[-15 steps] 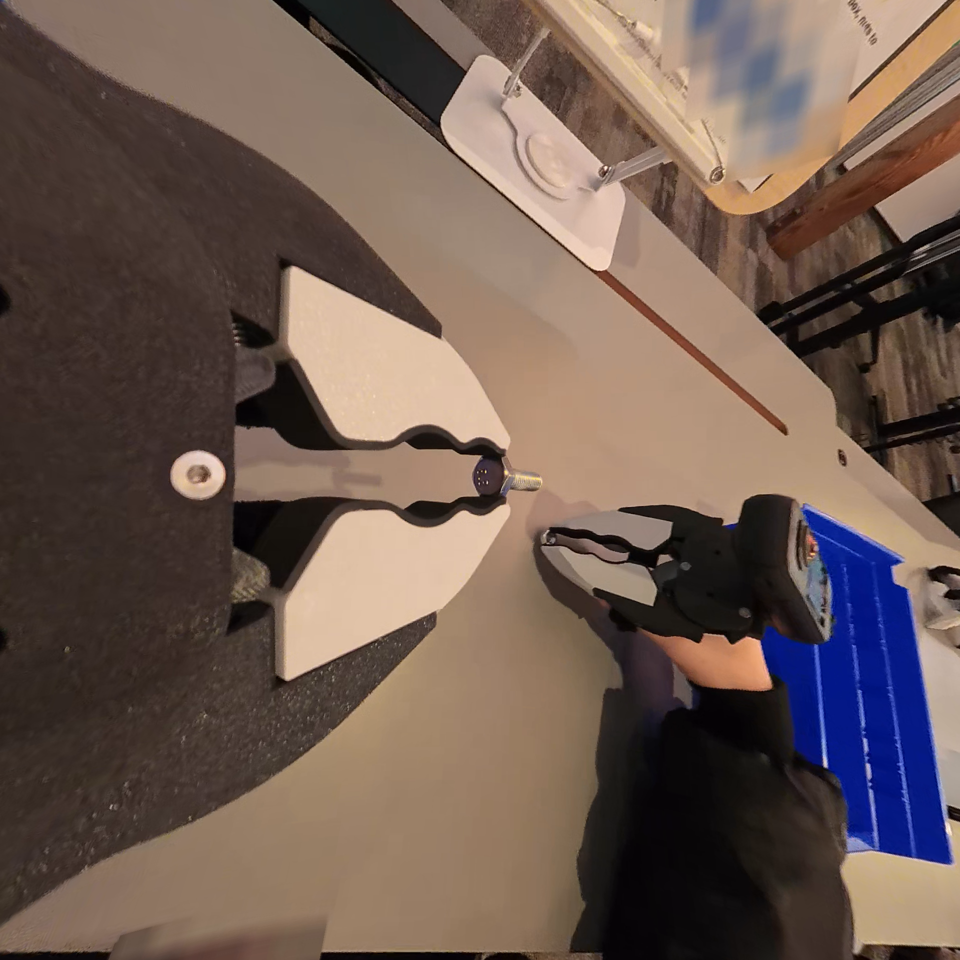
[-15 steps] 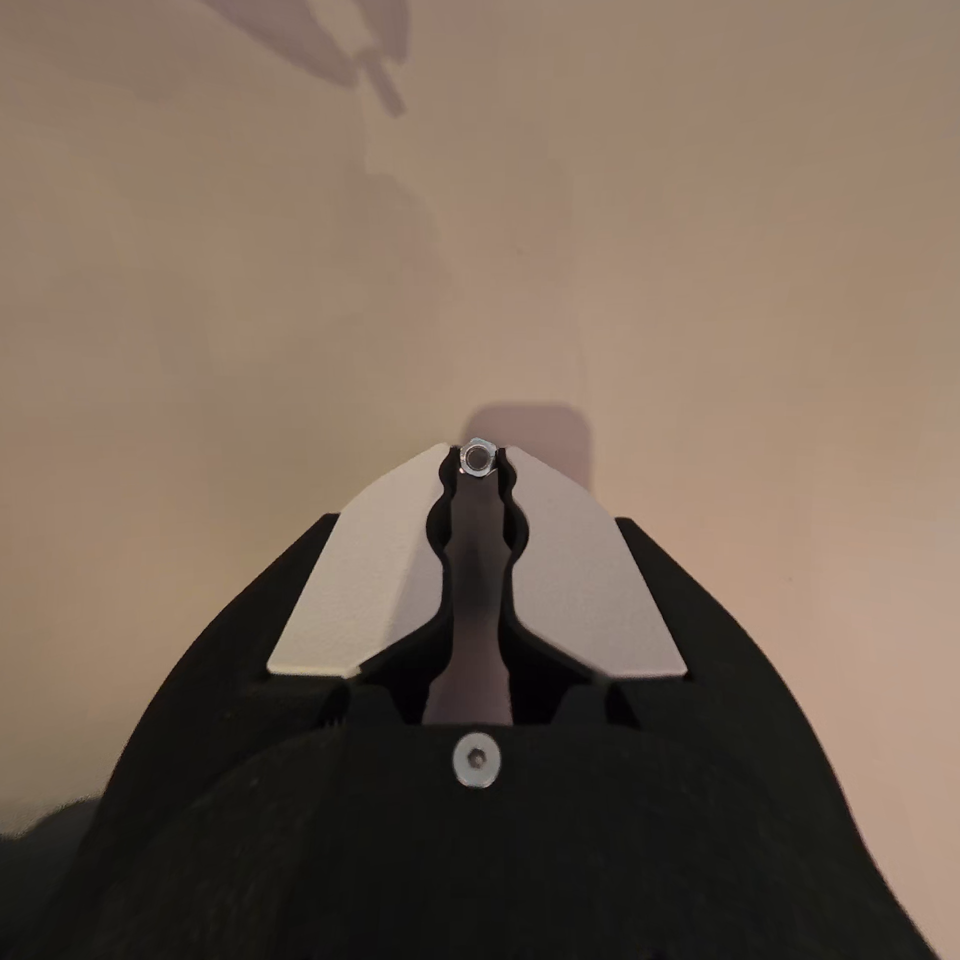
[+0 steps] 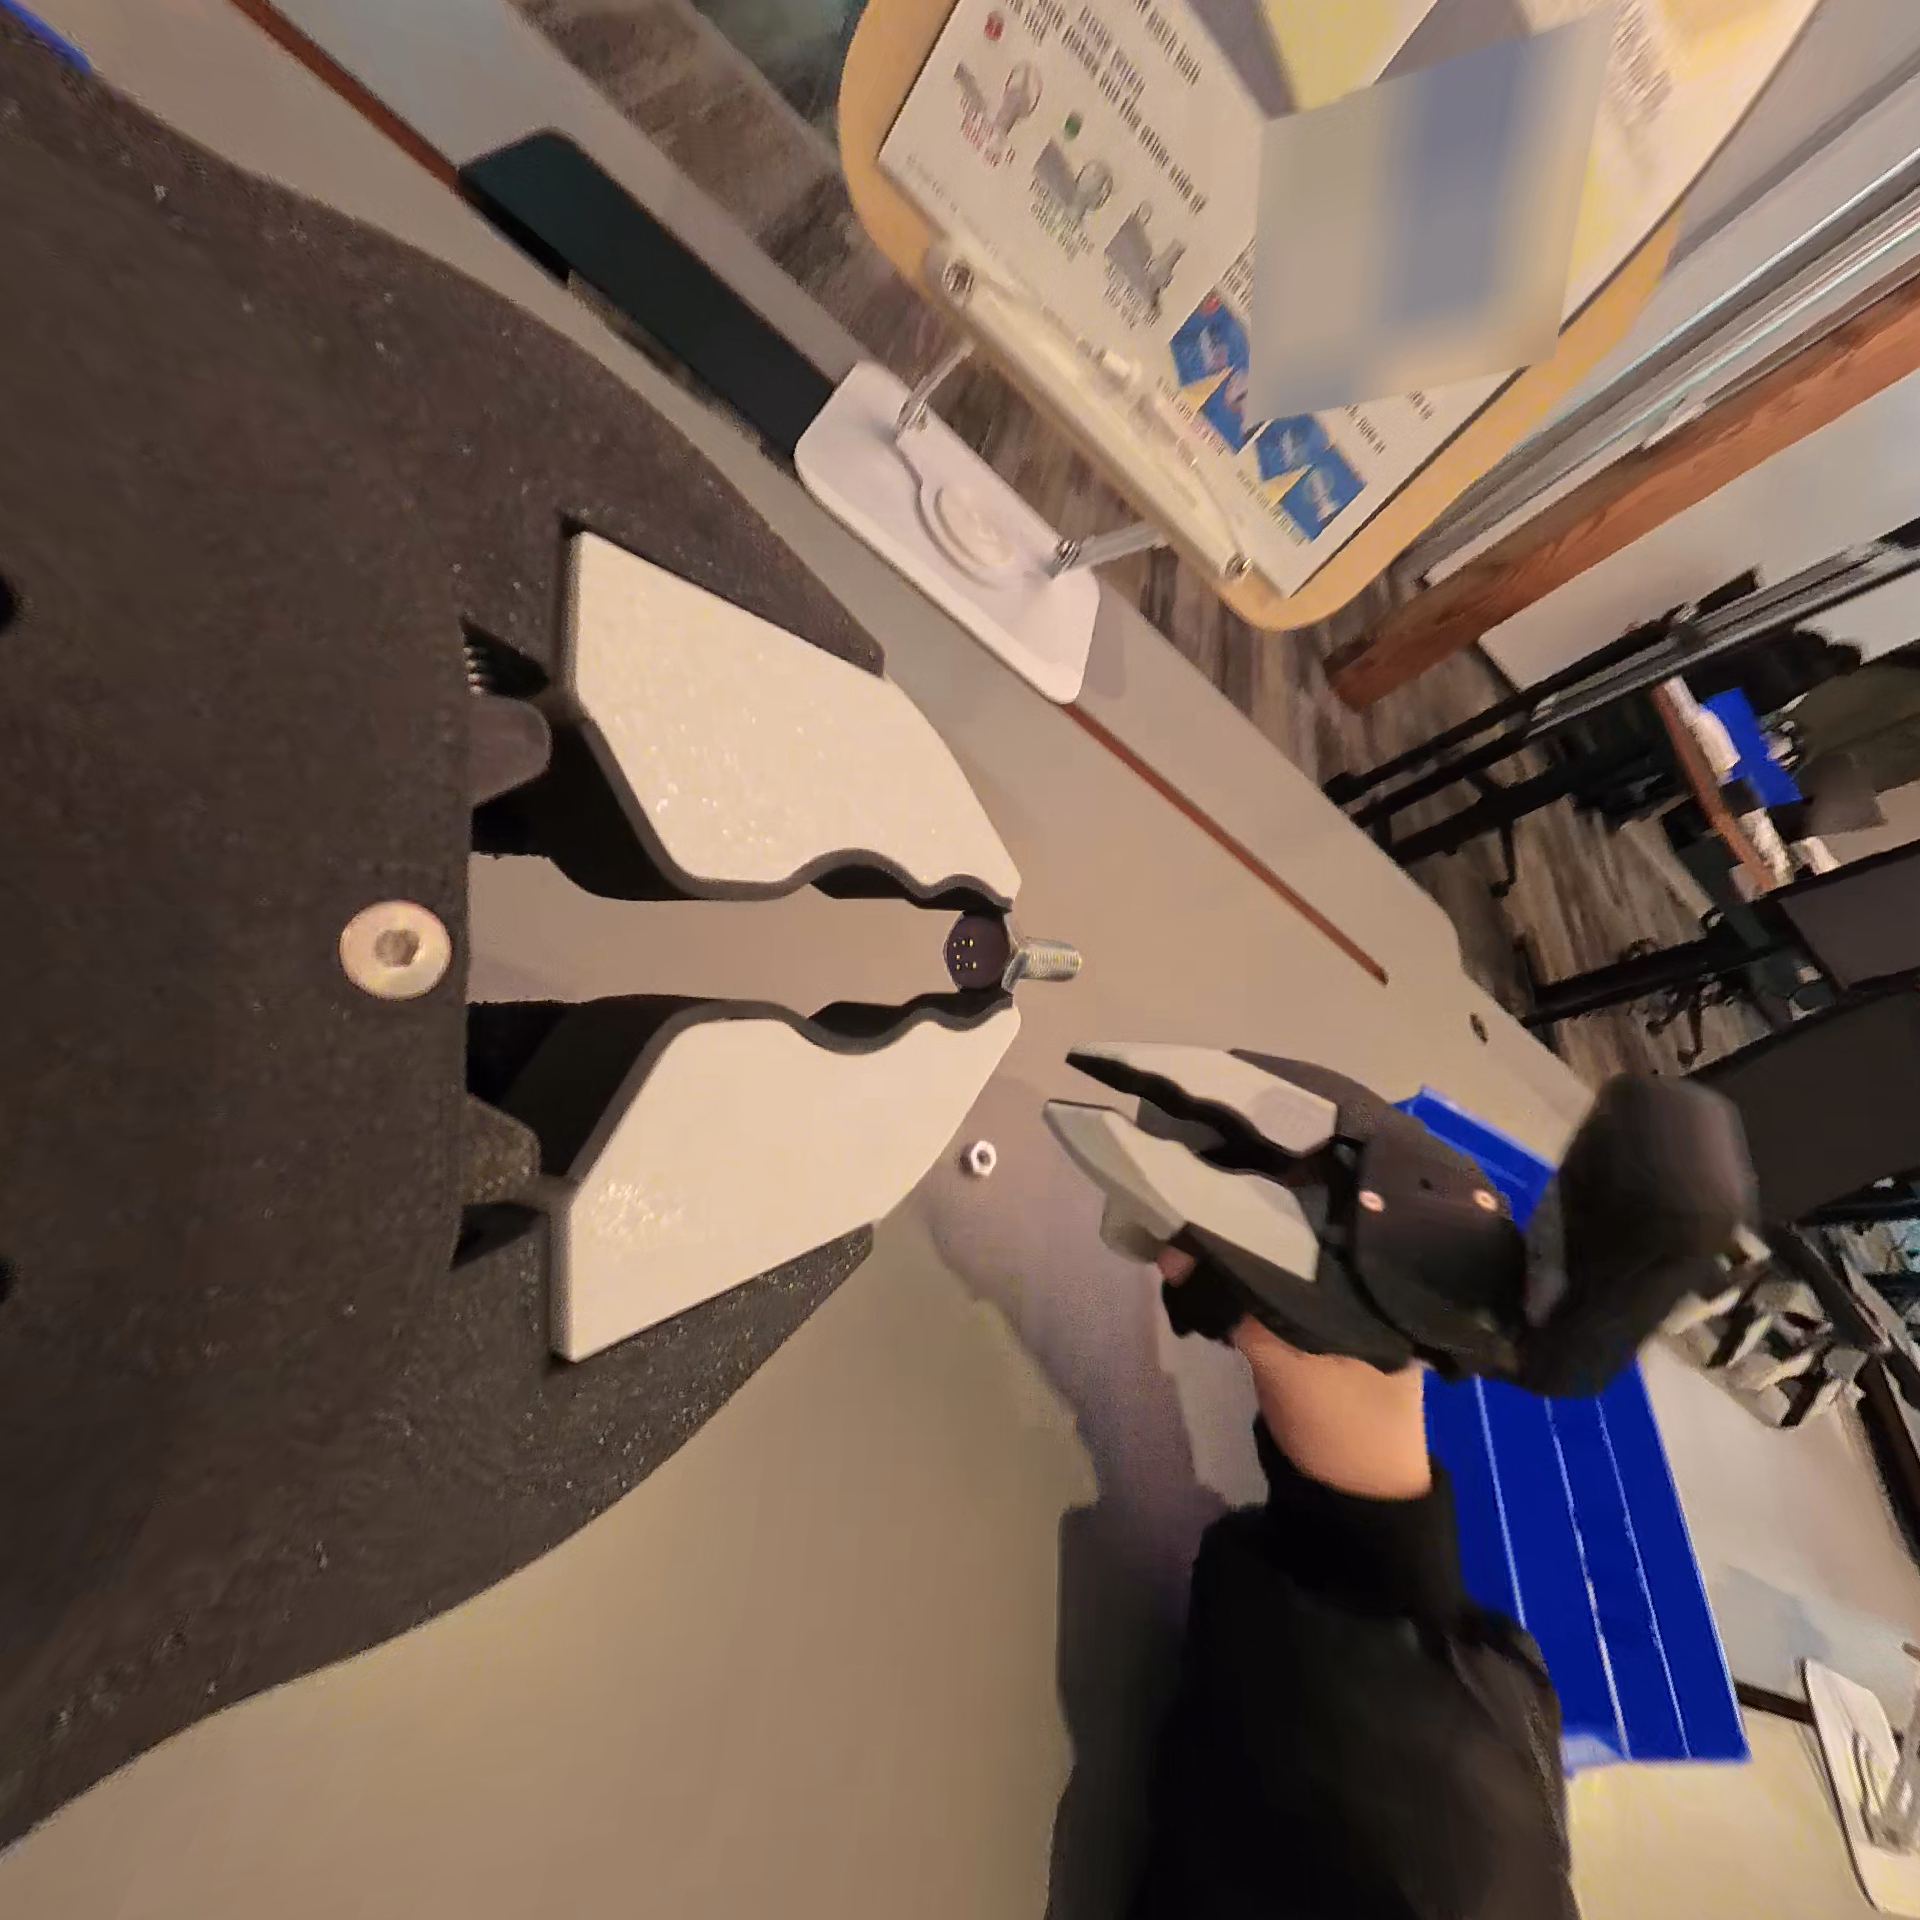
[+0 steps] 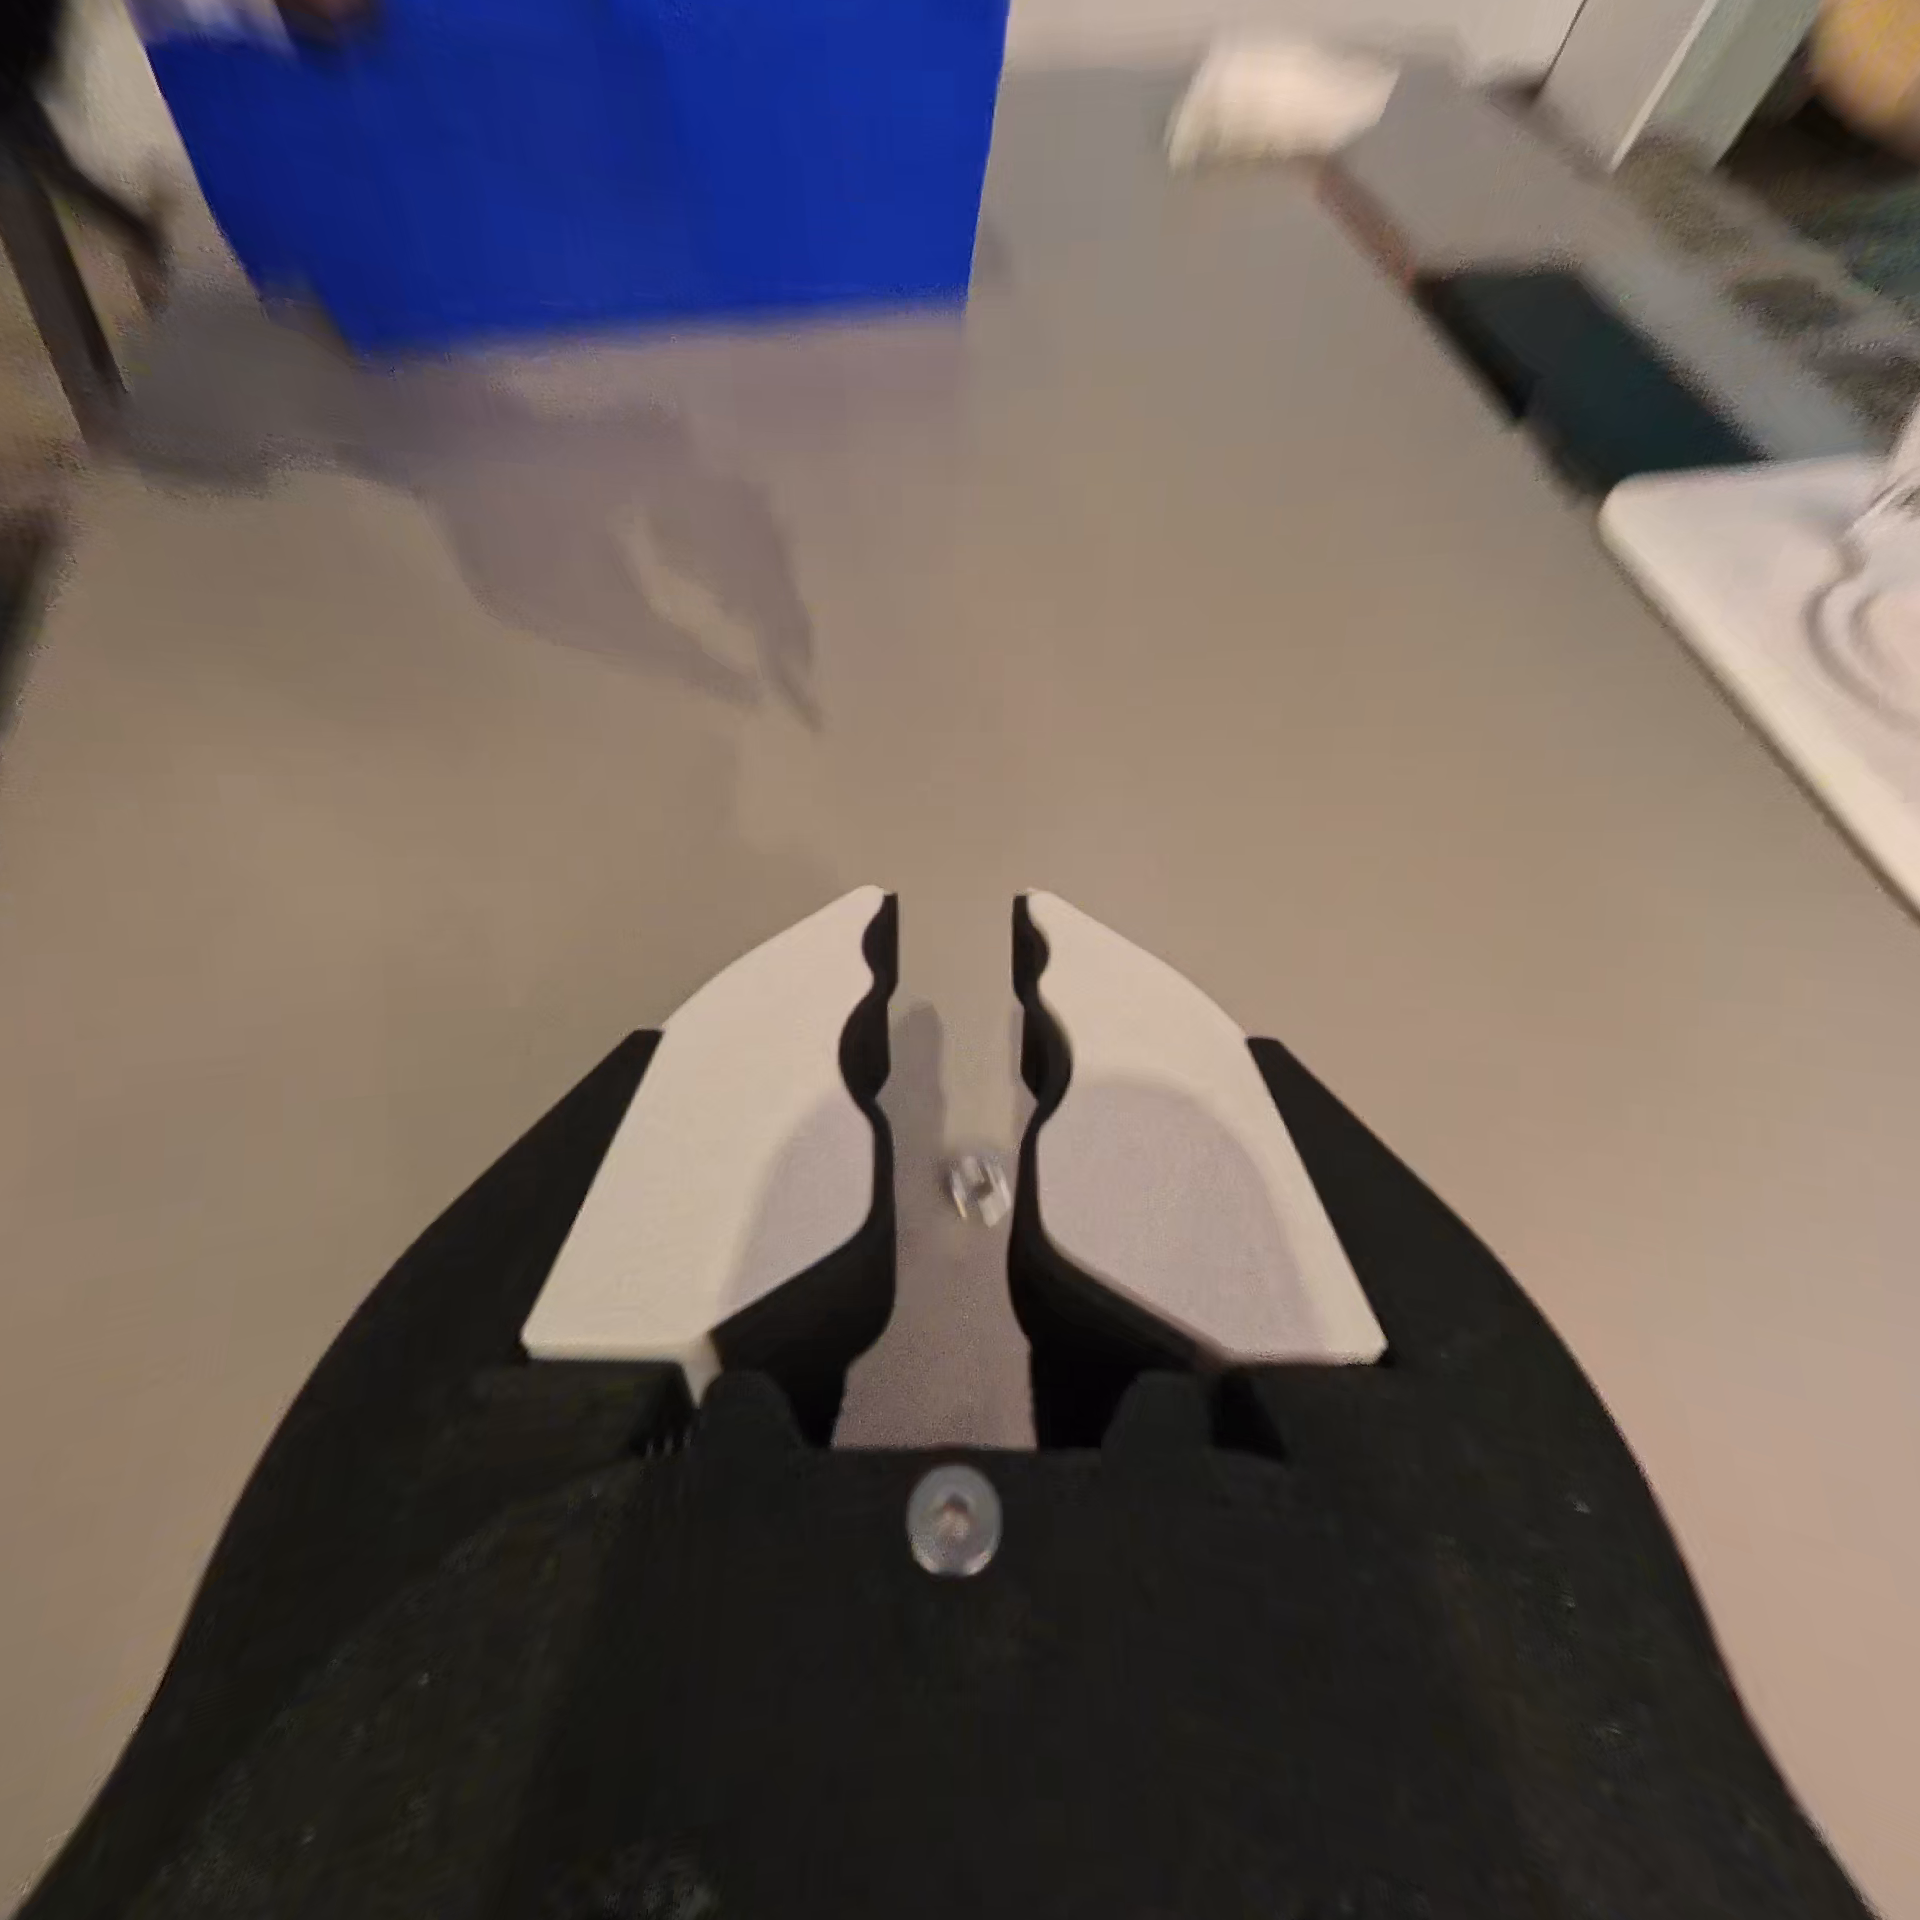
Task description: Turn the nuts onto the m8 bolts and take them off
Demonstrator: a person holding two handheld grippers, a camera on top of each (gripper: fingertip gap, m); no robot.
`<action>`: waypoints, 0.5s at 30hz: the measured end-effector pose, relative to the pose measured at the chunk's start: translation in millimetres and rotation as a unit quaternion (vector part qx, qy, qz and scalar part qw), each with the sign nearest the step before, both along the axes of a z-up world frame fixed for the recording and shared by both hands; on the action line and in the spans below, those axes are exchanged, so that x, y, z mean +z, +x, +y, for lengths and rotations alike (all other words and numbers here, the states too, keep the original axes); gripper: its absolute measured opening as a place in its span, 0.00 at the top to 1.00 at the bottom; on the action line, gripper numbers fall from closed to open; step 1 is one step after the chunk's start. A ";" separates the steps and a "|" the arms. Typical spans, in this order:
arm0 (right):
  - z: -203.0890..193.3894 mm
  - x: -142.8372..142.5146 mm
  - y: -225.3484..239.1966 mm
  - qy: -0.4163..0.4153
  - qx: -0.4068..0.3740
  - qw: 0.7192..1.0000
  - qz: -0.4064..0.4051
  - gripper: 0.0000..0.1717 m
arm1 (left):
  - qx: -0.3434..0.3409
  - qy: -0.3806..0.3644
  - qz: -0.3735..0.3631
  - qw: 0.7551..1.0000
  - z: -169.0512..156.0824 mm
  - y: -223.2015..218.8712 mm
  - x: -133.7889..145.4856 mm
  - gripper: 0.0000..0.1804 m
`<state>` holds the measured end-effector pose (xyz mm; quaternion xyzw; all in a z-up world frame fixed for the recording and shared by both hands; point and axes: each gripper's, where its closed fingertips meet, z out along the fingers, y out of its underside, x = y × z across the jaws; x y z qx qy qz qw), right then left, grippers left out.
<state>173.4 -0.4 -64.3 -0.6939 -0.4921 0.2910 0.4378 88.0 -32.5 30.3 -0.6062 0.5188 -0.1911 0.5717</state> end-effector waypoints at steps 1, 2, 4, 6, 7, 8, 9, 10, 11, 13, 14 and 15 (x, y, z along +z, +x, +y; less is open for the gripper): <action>-2.9 23.5 -11.1 -0.015 -0.007 0.998 0.054 0.90 | 0.005 0.020 -0.002 1.000 0.2 1.1 3.3 0.92; -7.2 45.4 -22.5 -0.039 -0.006 0.993 0.110 0.91 | 0.008 0.036 -0.006 0.999 -0.3 3.1 6.3 0.92; -14.0 78.3 -40.7 -0.104 -0.004 0.973 0.205 0.91 | 0.012 0.058 -0.013 0.998 -1.4 7.2 11.0 0.92; -22.2 101.2 -54.1 -0.158 0.019 0.946 0.281 0.89 | 0.017 0.080 -0.019 0.996 -2.0 9.8 16.0 0.92; -25.7 107.6 -58.9 -0.182 0.029 0.934 0.306 0.89 | 0.019 0.089 -0.022 0.996 -2.6 10.5 18.1 0.92; -26.7 110.8 -62.4 -0.201 0.031 0.925 0.322 0.89 | 0.021 0.095 -0.024 0.995 -3.0 10.7 19.9 0.92; -26.3 111.9 -65.2 -0.213 0.028 0.918 0.333 0.90 | 0.021 0.101 -0.026 0.994 -3.9 11.2 21.5 0.92; -25.9 112.4 -67.7 -0.221 0.026 0.914 0.341 0.90 | 0.021 0.104 -0.027 0.994 -4.7 11.4 22.6 0.92; -25.7 113.3 -69.4 -0.230 0.026 0.908 0.349 0.91 | 0.022 0.109 -0.030 0.993 -4.9 11.0 24.4 0.92; -27.7 118.1 -70.7 -0.252 0.043 0.892 0.374 0.91 | 0.022 0.109 -0.036 0.993 -5.4 10.2 27.2 0.92; -31.2 122.2 -71.2 -0.266 0.060 0.881 0.387 0.91 | 0.021 0.105 -0.037 0.994 -5.4 10.0 27.4 0.92; -34.7 126.1 -71.4 -0.279 0.077 0.870 0.399 0.90 | 0.024 0.106 -0.039 0.993 -4.7 9.3 28.1 0.92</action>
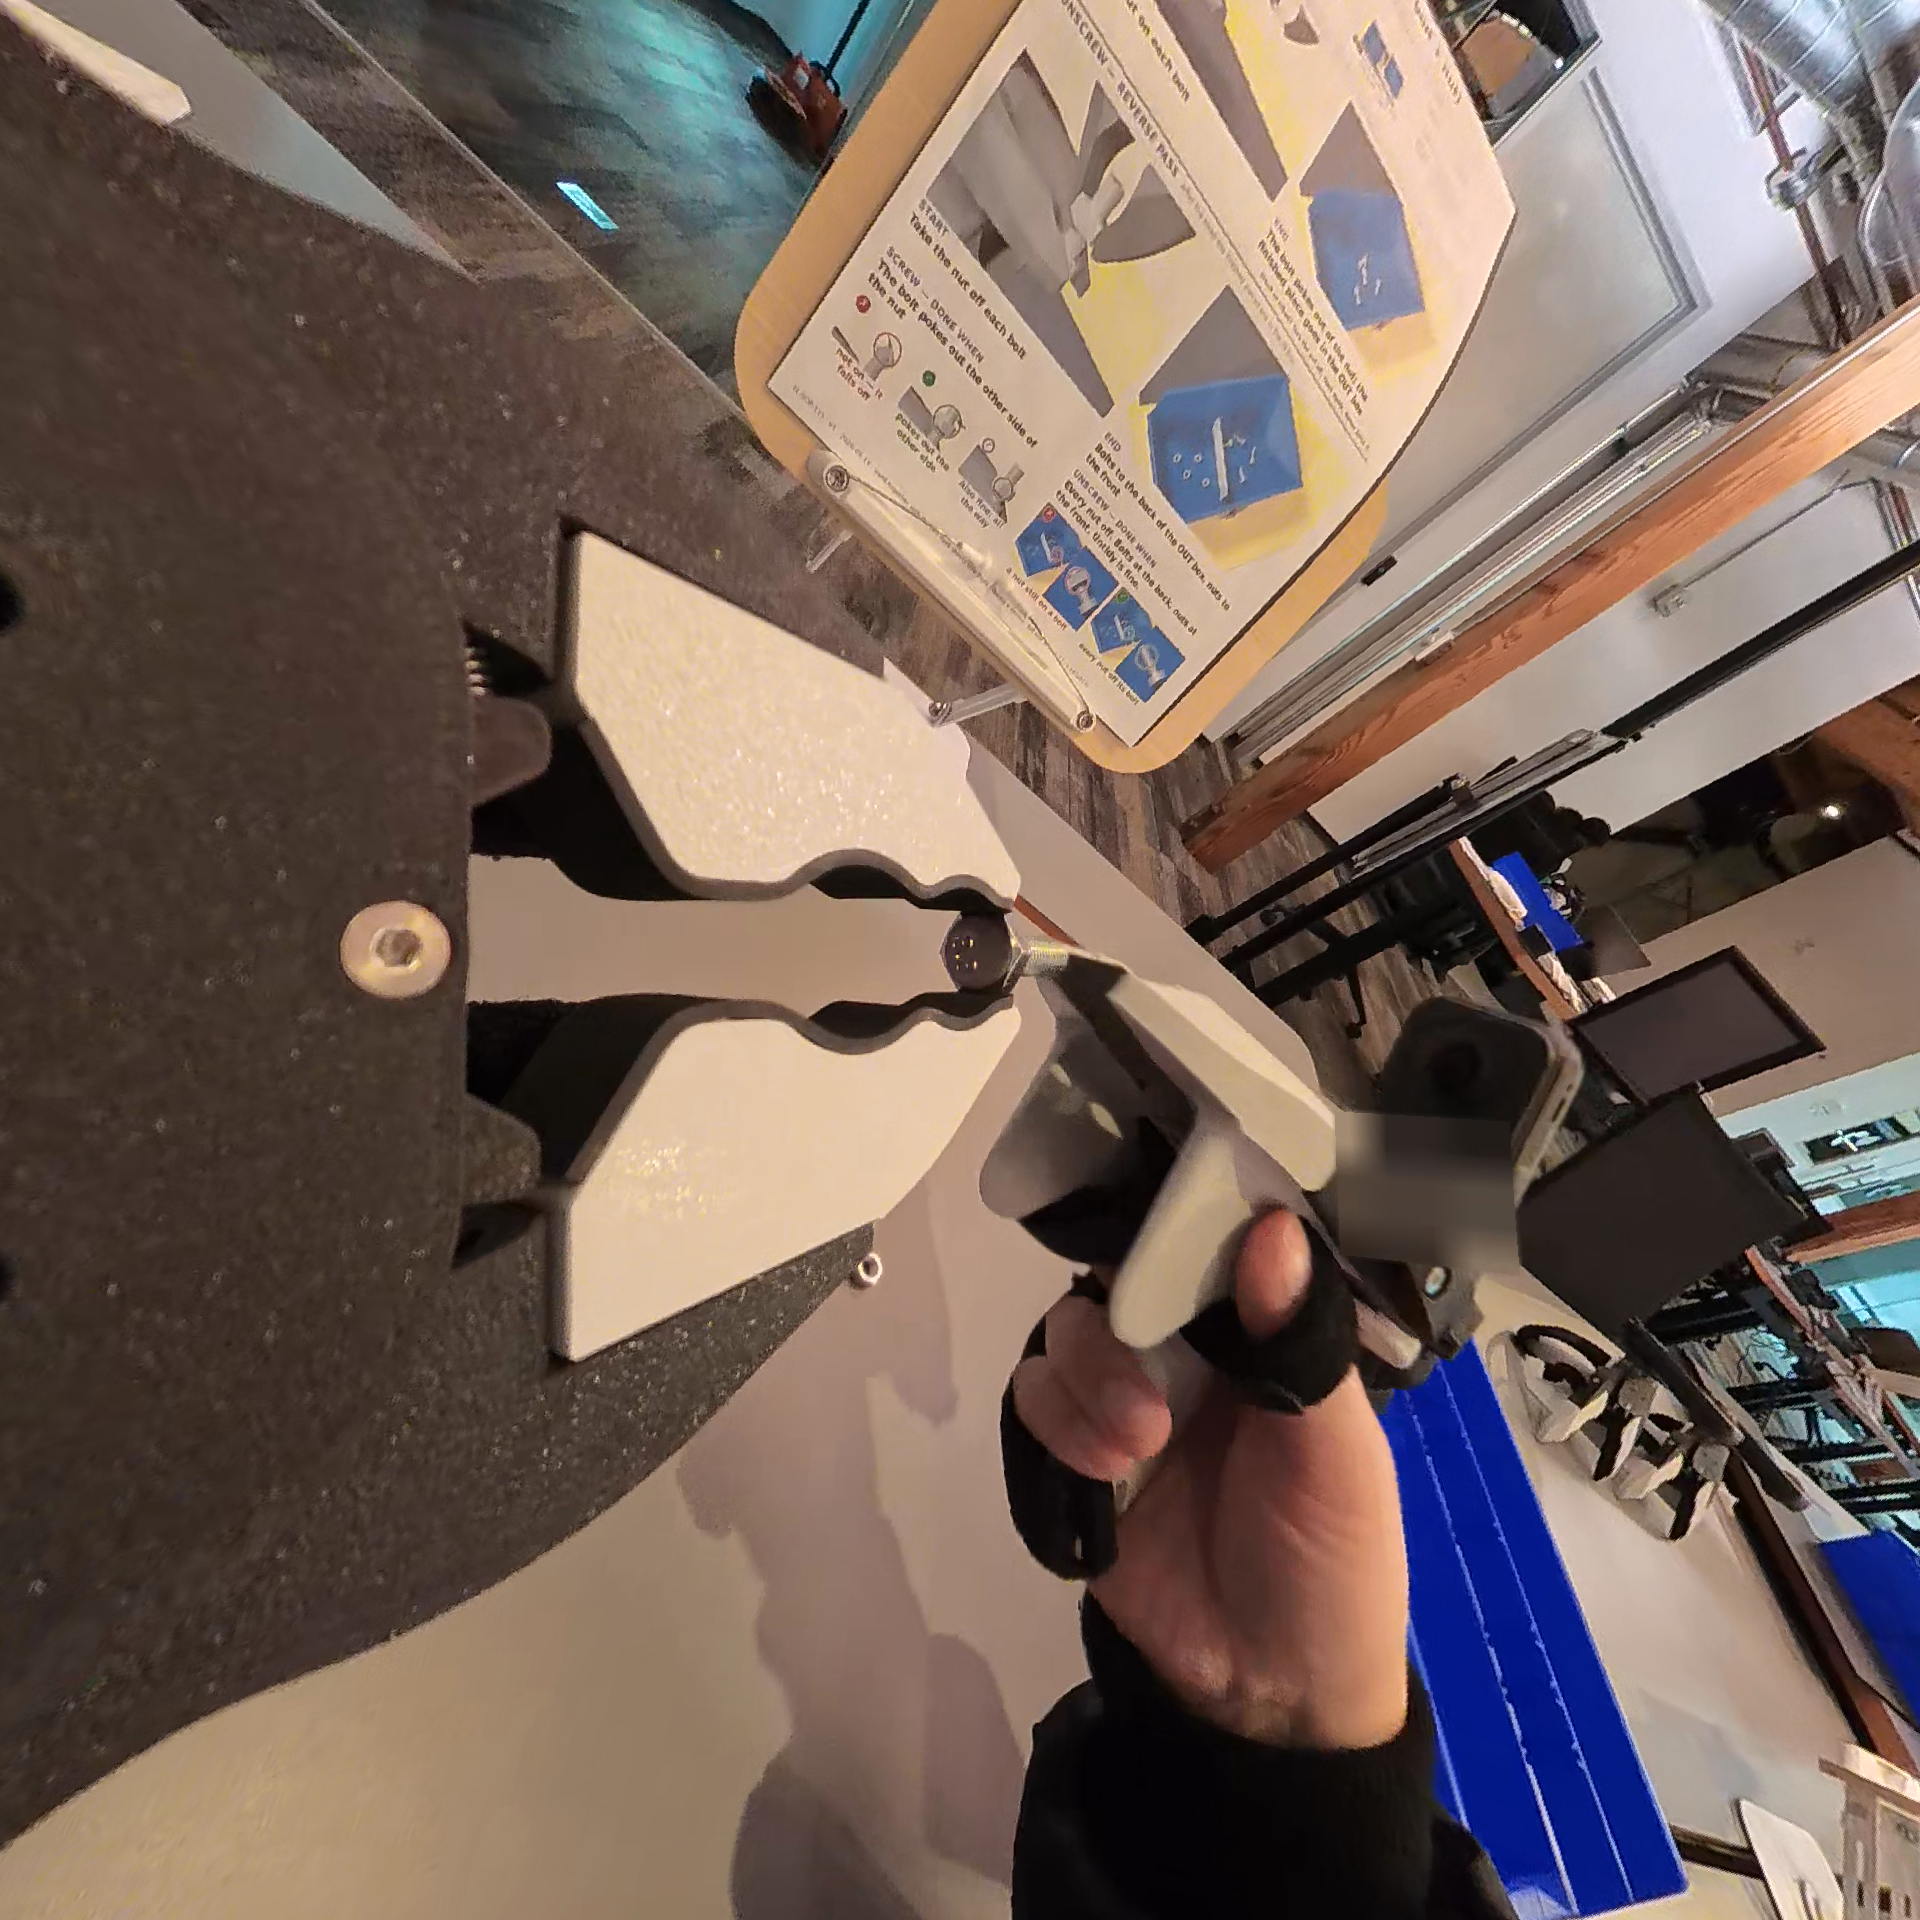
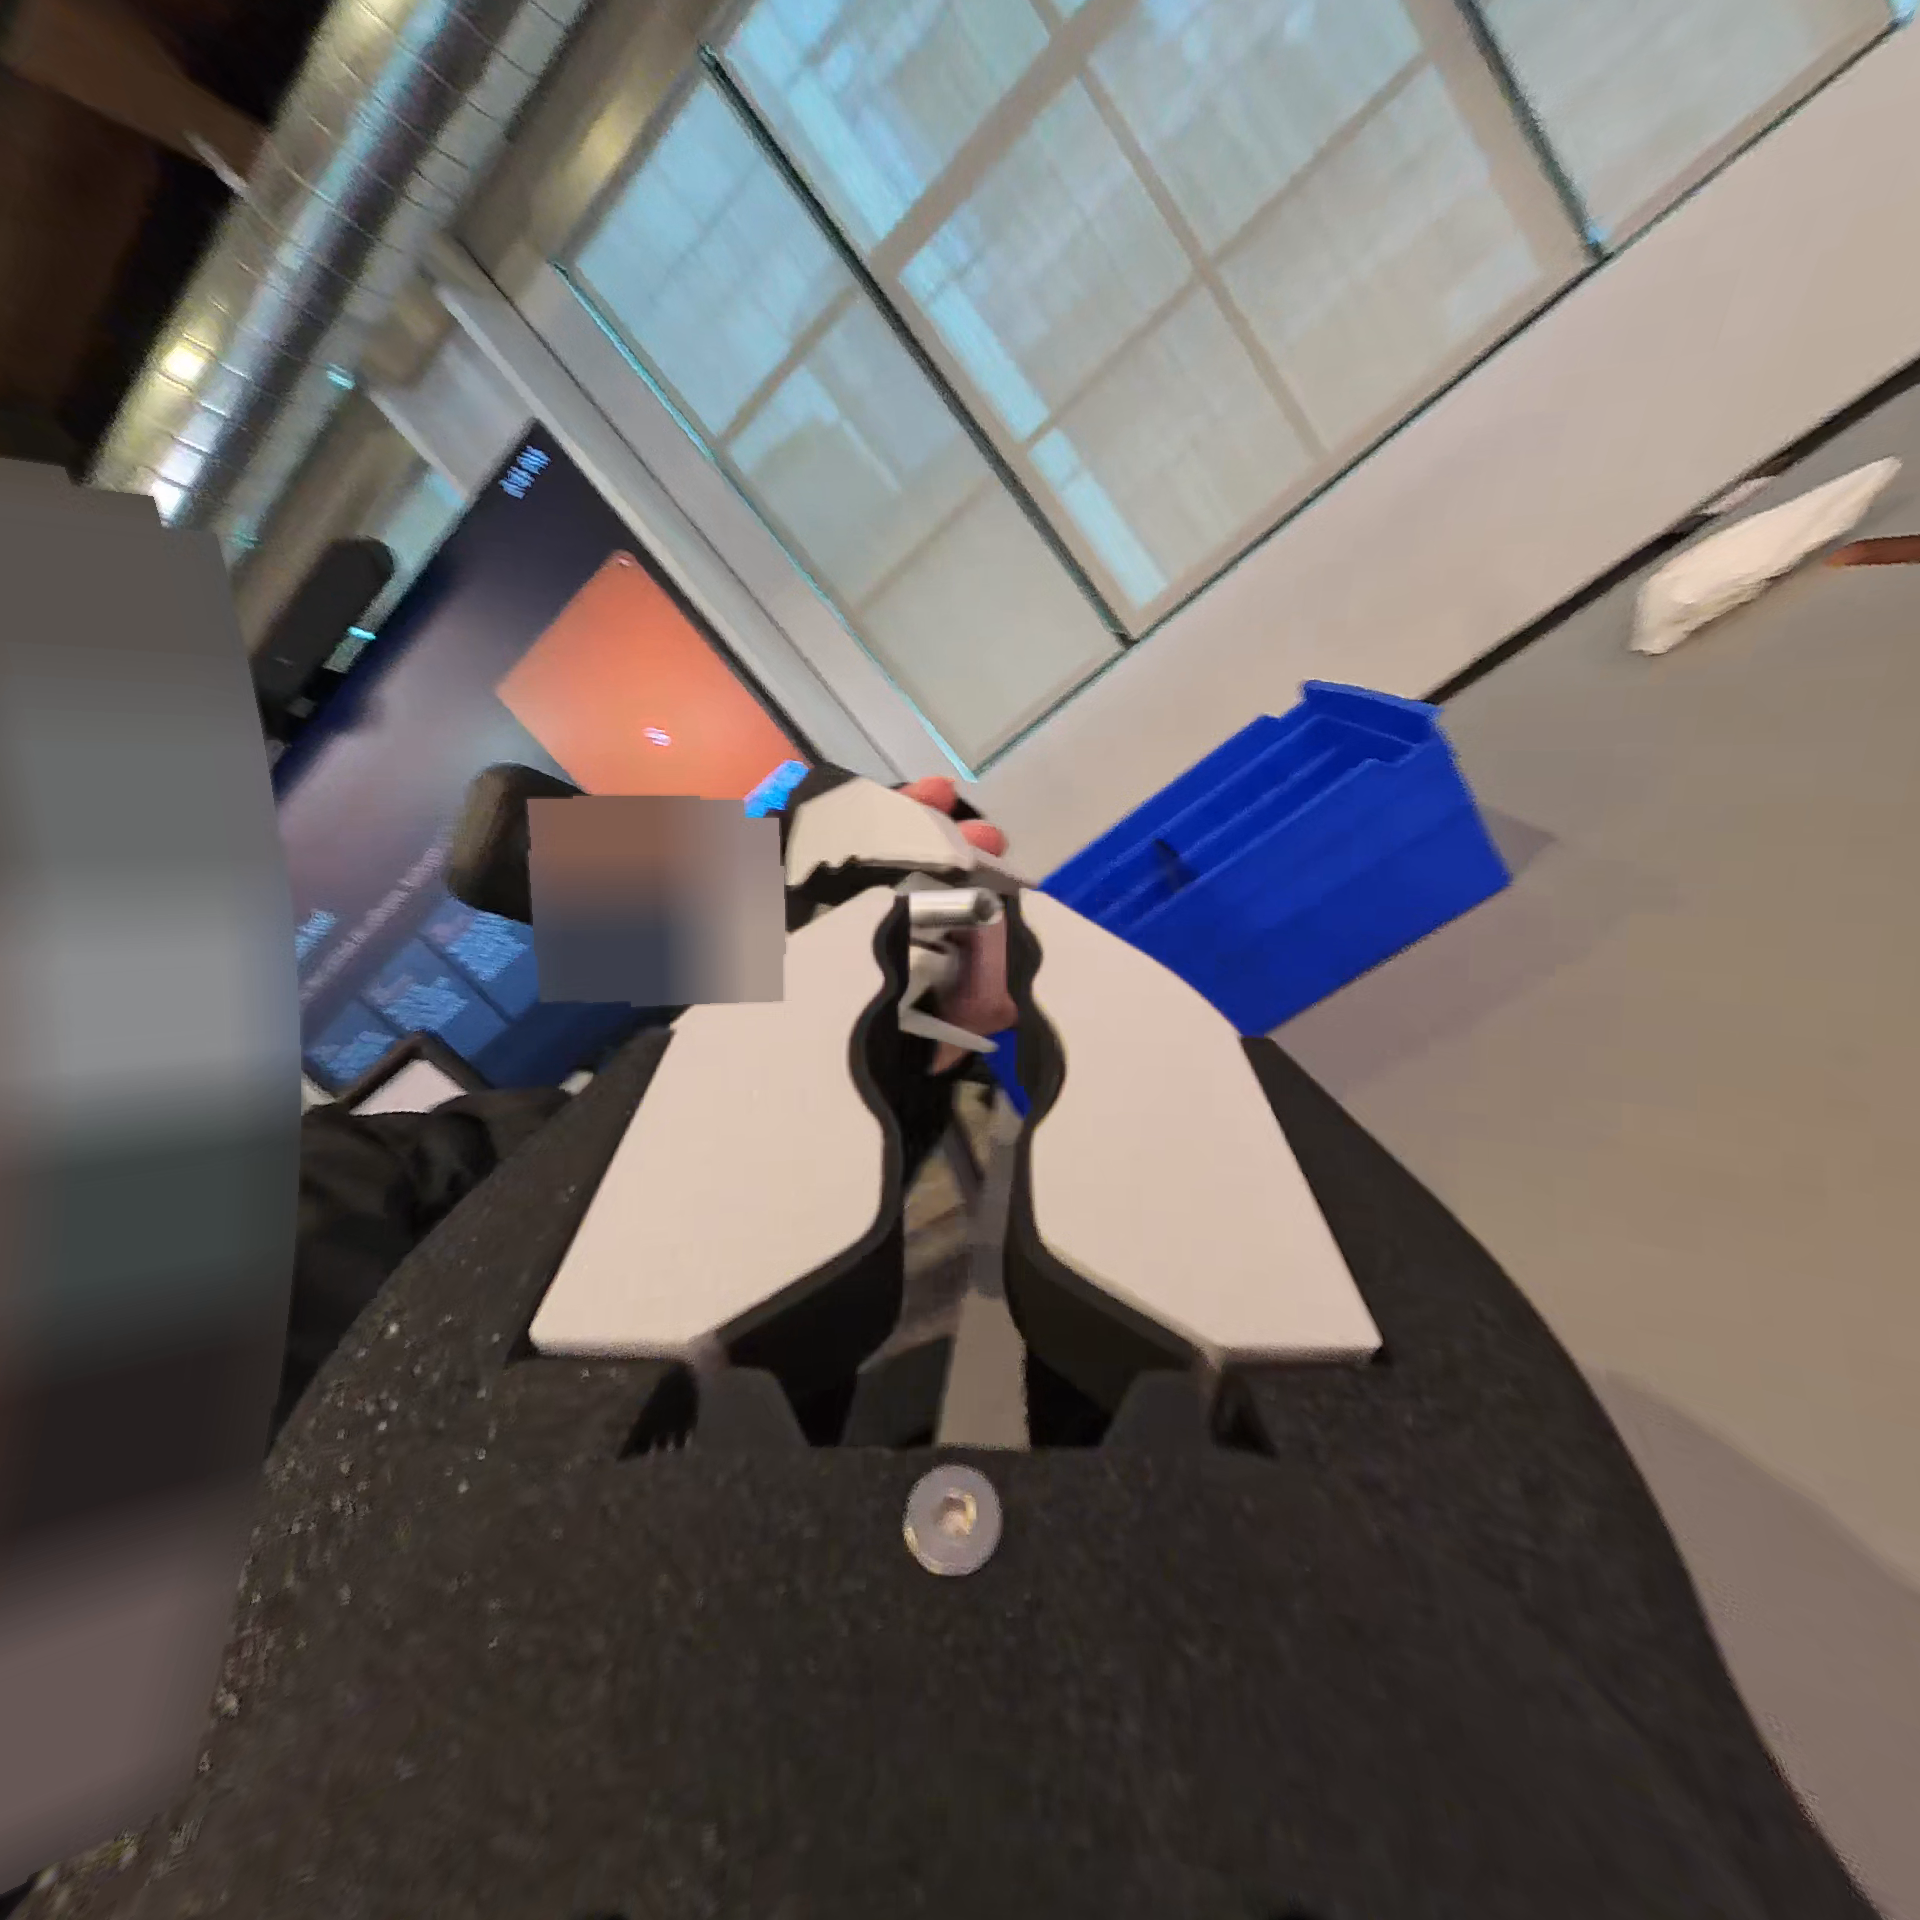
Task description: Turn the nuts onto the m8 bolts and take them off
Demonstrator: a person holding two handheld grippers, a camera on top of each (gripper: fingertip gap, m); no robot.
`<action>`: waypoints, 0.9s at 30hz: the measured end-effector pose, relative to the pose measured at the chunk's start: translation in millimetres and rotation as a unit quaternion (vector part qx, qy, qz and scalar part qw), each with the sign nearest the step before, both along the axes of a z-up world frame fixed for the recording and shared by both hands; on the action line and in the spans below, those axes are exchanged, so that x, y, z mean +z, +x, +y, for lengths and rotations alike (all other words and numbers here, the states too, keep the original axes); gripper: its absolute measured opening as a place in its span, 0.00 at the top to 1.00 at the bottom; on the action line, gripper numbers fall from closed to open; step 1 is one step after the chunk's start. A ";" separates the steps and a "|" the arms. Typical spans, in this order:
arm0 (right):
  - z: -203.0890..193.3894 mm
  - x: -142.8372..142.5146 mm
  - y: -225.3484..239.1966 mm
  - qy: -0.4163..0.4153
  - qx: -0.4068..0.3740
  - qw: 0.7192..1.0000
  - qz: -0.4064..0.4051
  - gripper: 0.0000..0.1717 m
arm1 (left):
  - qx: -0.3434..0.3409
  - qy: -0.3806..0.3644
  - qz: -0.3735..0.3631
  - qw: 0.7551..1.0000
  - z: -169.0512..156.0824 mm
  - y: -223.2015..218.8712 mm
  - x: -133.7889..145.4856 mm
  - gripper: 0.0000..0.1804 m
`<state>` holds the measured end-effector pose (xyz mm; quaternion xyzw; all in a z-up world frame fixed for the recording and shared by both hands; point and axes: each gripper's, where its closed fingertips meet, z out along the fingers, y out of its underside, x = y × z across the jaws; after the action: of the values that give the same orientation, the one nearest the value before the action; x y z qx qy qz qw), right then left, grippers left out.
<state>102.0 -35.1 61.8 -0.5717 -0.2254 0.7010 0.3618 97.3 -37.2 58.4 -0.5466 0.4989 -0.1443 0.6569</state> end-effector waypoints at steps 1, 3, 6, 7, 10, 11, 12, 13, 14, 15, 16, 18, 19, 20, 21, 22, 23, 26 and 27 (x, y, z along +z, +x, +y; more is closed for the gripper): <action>-1.7 2.2 0.0 -0.006 0.008 1.000 0.010 0.90 | 0.001 0.003 -0.002 1.000 -0.1 -0.4 0.6 0.92; 0.3 -1.5 -1.9 -0.005 0.000 1.000 -0.005 0.89 | -0.002 0.006 -0.008 1.000 -1.5 -0.1 2.1 0.92; -2.6 -0.7 -6.0 -0.009 0.012 1.000 -0.004 0.88 | -0.004 0.012 -0.012 1.000 -3.0 1.8 3.5 0.92; -4.3 0.6 -7.4 -0.014 0.020 1.000 0.001 0.88 | -0.005 0.014 -0.014 1.000 -3.5 2.6 4.1 0.92; -5.8 3.0 -9.7 -0.017 0.028 0.999 0.012 0.91 | -0.009 0.016 -0.012 1.000 -5.3 5.1 3.8 0.92; -6.1 4.0 -9.5 -0.017 0.030 0.999 0.016 0.94 | -0.009 0.020 -0.012 1.000 -5.8 5.0 4.6 0.92; -6.8 5.6 -8.9 -0.017 0.031 0.999 0.022 0.95 | -0.008 0.019 -0.011 1.000 -5.8 5.0 4.4 0.92; -7.0 6.3 -8.6 -0.015 0.030 0.999 0.023 0.96 | -0.005 0.018 -0.008 1.000 -5.0 4.6 3.5 0.92; -6.6 6.1 -8.7 -0.010 0.027 0.999 0.019 0.96 | -0.002 0.016 -0.007 1.000 -4.3 4.2 3.0 0.92; -6.0 5.9 -8.6 -0.004 0.022 1.000 0.014 0.96 | 0.002 0.017 -0.008 1.000 -3.4 3.5 2.9 0.92; -5.0 6.1 -8.1 0.003 0.016 1.000 0.009 0.96 | 0.010 0.020 -0.011 1.000 -2.0 2.2 3.5 0.90; -1.8 6.5 -5.5 0.027 -0.006 1.000 -0.008 0.96 | 0.018 0.016 -0.016 1.000 -1.0 0.2 4.4 0.86; 0.2 6.0 -3.8 0.045 -0.021 0.998 -0.024 0.96 | 0.020 0.007 -0.012 1.000 -0.6 -0.4 3.1 0.84; 1.3 5.6 -2.1 0.067 -0.036 0.996 -0.042 0.96 | 0.022 -0.005 -0.008 1.000 -0.1 -0.9 1.1 0.81; 0.2 6.4 -1.1 0.094 -0.044 0.993 -0.059 0.96 | 0.017 -0.021 -0.003 1.000 -0.9 -0.1 -1.9 0.79; -2.4 6.5 -0.9 0.124 -0.047 0.988 -0.080 0.96 | 0.009 -0.042 -0.002 0.999 -2.6 1.3 -4.7 0.76; -5.4 5.1 -1.3 0.155 -0.049 0.981 -0.107 0.96 | -0.010 -0.067 0.000 0.998 -6.5 3.9 -7.5 0.75; -19.7 1.0 -1.7 0.250 -0.031 0.952 -0.176 0.96 | -0.077 -0.154 0.019 0.985 -22.0 9.0 -16.9 0.76; -25.7 -0.5 -1.6 0.272 -0.017 0.942 -0.194 0.96 | -0.095 -0.169 0.019 0.981 -26.1 9.1 -16.9 0.77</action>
<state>100.4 -60.8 61.3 -0.5798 -0.4638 0.4823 0.4647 106.4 -63.3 41.5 -0.6022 0.5296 -0.2781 0.5287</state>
